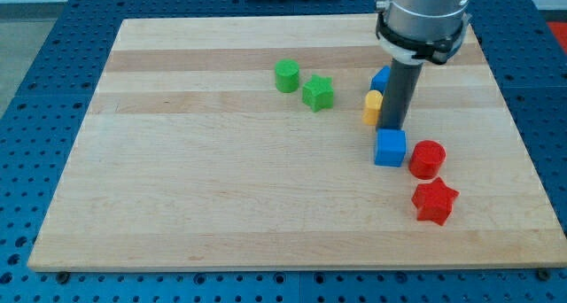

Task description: Push the yellow hexagon to the left and down a bit

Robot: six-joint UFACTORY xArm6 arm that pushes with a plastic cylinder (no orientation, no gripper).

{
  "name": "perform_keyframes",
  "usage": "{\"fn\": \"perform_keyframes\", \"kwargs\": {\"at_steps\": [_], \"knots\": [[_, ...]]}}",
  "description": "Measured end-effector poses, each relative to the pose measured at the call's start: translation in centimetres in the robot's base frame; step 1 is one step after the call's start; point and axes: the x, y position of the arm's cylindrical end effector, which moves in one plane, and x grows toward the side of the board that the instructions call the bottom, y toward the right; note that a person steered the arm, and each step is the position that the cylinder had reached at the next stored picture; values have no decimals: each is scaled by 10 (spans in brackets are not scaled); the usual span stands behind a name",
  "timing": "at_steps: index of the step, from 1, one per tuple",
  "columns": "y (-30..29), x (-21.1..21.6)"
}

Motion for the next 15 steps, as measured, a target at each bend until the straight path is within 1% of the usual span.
{"fn": "perform_keyframes", "kwargs": {"at_steps": [1,2,4,5,6,7,8,9,11,13,14,15], "knots": [[-19,9],[-19,7],[-5,-28],[-5,-29],[-19,-26],[-22,-15],[-22,-15],[-11,-15],[71,-11],[80,72],[80,74],[64,74]]}}
